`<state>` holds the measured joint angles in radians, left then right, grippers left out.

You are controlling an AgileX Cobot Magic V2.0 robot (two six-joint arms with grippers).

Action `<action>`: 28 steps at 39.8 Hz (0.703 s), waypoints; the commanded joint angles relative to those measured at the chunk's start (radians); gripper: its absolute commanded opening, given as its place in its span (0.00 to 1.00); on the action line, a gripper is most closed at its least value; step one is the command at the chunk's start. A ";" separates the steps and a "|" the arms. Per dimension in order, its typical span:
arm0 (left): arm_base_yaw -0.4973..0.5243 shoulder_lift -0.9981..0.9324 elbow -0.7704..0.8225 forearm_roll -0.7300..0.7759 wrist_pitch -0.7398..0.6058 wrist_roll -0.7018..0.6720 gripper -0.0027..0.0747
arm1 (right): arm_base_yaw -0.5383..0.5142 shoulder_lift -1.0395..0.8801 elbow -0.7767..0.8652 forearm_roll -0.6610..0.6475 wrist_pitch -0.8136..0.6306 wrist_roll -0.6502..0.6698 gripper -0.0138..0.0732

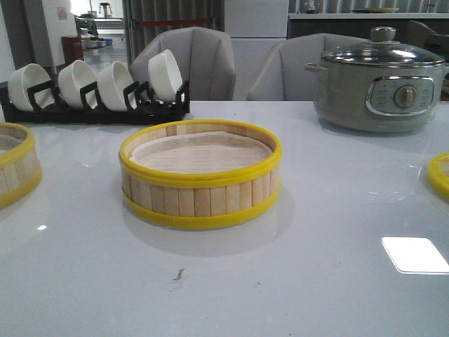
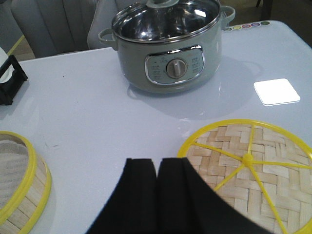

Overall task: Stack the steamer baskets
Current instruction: 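Lower the left gripper onto the rim of the steamer basket beside it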

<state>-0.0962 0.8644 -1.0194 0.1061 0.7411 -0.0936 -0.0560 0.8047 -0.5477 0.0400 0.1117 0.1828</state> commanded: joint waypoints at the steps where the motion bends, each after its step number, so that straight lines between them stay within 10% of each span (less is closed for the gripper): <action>1: -0.007 -0.001 -0.037 -0.001 -0.068 -0.004 0.15 | -0.005 -0.001 -0.038 -0.014 -0.093 -0.010 0.22; 9: -0.007 -0.001 -0.037 -0.001 -0.060 -0.004 0.15 | -0.005 -0.001 -0.038 -0.020 -0.092 -0.037 0.25; 19: -0.007 0.001 -0.037 -0.001 -0.061 -0.004 0.15 | -0.005 -0.001 -0.038 -0.028 -0.076 -0.047 0.57; 28: -0.007 0.001 -0.037 -0.001 -0.079 -0.004 0.26 | -0.005 -0.001 -0.038 -0.028 -0.076 -0.053 0.59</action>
<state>-0.0962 0.8687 -1.0194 0.1061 0.7496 -0.0936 -0.0560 0.8047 -0.5477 0.0259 0.1127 0.1466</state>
